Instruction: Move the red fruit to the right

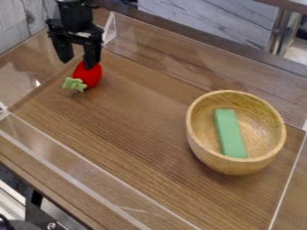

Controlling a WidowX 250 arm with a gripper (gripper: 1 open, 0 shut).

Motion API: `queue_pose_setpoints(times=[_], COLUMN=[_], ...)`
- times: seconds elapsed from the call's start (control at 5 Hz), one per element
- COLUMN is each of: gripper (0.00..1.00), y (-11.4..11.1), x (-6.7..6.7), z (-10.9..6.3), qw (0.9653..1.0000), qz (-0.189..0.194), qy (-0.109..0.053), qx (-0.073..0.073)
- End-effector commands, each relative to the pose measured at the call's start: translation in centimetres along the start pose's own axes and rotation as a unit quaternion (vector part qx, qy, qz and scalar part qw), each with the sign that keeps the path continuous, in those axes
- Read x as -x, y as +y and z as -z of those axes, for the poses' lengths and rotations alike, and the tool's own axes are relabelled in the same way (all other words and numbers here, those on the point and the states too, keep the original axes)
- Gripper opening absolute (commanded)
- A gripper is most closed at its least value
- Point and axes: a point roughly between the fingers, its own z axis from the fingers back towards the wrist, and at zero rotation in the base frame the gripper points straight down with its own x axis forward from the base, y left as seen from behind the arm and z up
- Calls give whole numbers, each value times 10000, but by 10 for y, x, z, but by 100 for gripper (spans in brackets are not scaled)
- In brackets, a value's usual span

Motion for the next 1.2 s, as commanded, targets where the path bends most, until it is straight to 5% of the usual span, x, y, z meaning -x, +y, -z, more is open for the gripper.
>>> queue_pose_setpoints(times=[0.0, 0.4, 0.8, 1.0], gripper=[100, 100, 100, 0], y=[-1, -5, 10, 1], x=[-7, -3, -9, 2], z=[-6, 14, 10, 8], qw=[9997, 10000, 9989, 9989], qz=[25, -52, 433, 402], qy=[-206, -69, -36, -22], qx=[-84, -36, 159, 249])
